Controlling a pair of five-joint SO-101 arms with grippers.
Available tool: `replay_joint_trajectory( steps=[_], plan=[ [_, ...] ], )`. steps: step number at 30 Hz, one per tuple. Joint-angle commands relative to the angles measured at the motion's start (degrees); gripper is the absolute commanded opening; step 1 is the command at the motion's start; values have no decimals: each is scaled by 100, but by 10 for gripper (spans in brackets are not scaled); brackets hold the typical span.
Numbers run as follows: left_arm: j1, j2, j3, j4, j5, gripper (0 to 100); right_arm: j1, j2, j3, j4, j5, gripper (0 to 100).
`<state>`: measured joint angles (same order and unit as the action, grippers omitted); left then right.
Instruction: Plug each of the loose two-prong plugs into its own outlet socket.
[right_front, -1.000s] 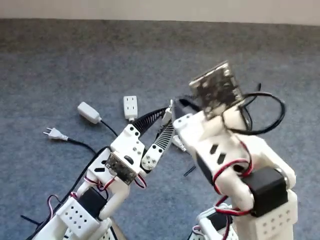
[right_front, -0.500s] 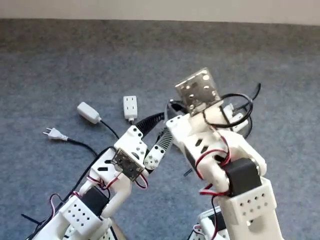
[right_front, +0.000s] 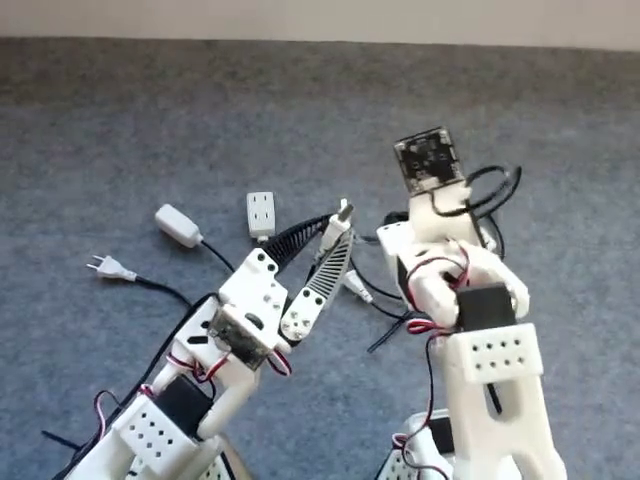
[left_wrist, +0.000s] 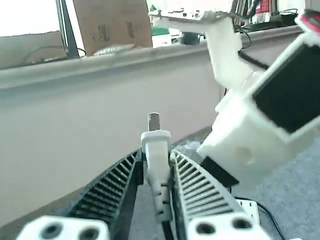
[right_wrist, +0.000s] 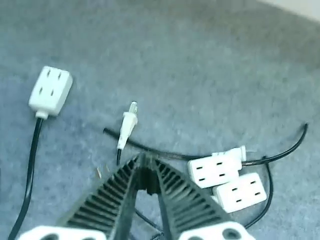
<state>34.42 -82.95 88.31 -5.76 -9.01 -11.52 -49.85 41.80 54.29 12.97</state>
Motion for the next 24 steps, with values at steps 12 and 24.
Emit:
replay_joint_trajectory(
  steps=[12,24],
  plan=[
    [-1974,2721,-3336,3033,2127,7,1684,-92,549,312,-1108,6],
    [-2264,6018,-6484,5626,2119,8,2440,-92,2510,-409,-2145,6]
  ],
)
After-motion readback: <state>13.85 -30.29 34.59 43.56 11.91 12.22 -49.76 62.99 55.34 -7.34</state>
